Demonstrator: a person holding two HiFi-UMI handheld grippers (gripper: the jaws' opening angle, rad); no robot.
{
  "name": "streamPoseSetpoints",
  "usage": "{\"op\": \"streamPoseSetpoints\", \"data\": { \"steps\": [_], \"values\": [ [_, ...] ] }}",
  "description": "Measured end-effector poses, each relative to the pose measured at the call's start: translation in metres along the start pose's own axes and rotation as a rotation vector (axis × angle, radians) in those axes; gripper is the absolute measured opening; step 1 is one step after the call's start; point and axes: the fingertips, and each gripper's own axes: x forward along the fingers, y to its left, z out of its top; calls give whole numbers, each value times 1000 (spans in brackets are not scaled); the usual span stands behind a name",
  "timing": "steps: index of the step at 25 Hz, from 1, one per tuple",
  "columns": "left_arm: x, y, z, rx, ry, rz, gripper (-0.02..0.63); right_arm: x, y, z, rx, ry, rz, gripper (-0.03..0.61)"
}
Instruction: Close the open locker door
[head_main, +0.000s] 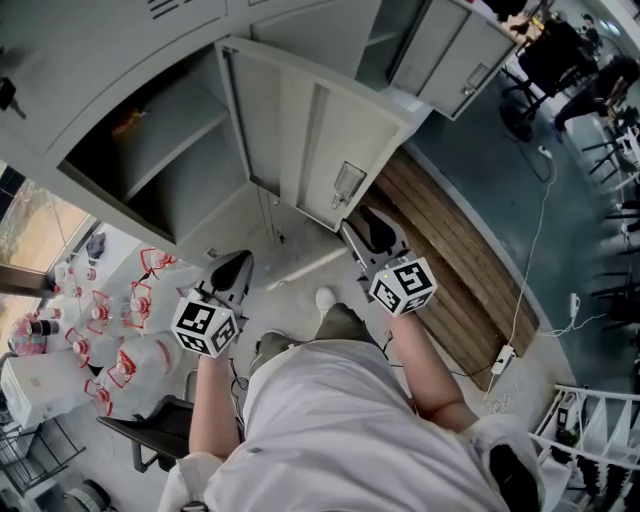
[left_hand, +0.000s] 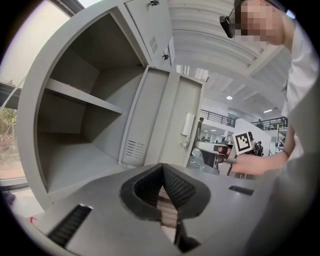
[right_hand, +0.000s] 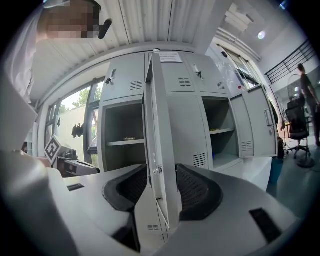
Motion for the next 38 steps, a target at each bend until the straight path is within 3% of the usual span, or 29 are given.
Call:
{"op": "streamPoseSetpoints", "data": {
  "steps": [6, 18, 38],
  "values": [
    [-9, 6, -2, -6, 1, 30, 2, 15, -11, 2, -19, 11, 11, 201],
    [-26, 19, -6, -9, 6, 66, 3, 23, 0, -2, -17, 24, 59, 163],
    [-66, 35, -21, -18, -16, 68, 2, 20, 98, -15, -30, 27, 186, 138]
  ]
}}
